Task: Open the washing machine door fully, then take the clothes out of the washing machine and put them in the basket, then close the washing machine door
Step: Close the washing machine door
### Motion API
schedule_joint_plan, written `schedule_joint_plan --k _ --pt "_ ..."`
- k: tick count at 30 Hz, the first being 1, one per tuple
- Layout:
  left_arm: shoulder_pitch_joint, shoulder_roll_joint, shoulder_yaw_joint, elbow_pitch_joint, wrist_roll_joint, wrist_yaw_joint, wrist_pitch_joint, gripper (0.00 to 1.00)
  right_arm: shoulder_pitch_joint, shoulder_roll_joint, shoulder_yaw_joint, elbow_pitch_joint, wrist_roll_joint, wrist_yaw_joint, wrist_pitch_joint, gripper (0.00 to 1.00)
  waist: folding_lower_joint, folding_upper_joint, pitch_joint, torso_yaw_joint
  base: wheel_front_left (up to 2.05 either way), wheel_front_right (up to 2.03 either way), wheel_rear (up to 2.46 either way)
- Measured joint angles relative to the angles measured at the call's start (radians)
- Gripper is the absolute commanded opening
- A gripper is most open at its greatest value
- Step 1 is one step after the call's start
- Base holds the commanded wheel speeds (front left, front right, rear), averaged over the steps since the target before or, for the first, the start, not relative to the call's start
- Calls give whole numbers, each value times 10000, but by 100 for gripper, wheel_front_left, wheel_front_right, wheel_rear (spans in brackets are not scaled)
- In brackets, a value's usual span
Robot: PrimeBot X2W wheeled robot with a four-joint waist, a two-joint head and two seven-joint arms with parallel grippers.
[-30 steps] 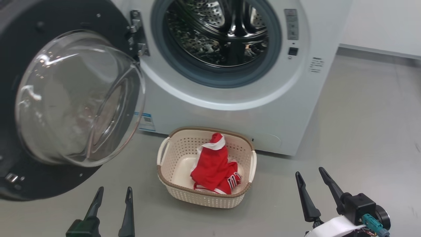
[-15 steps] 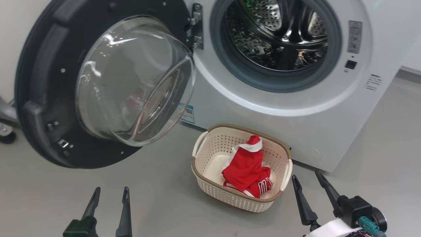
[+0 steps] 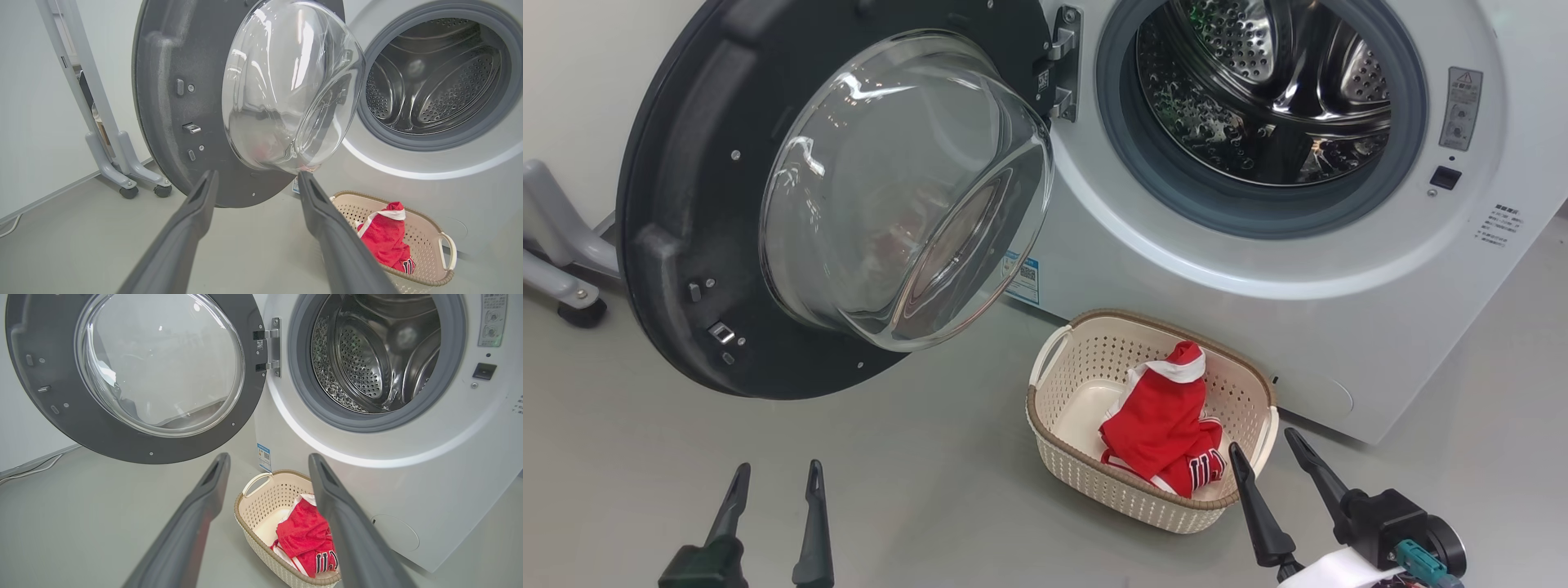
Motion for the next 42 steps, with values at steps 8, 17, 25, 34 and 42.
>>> schedule_joint_plan --k 8,17,25,34,42 --pt "0 0 -10 -10 -17 0 0 100 -3 2 25 27 0 0 0 100 0 0 36 1 0 0 0" --pt "0 -4 -100 -31 -188 2 0 0 -12 2 23 38 2 0 0 100 1 0 86 3 0 0 0" --pt "-1 -4 -318 -293 -704 -249 -46 0 -43 4 25 44 4 0 0 100 1 0 99 2 0 0 0" --pt "-36 -6 -723 -1072 -4915 -1045 -230 0 -64 -8 25 44 4 -2 0 100 1 0 153 14 0 0 0" --pt "-77 -6 -788 -1977 -9290 -1695 -688 0 -119 -35 27 -10 2 -2 84 100 1 0 285 12 0 0 0"
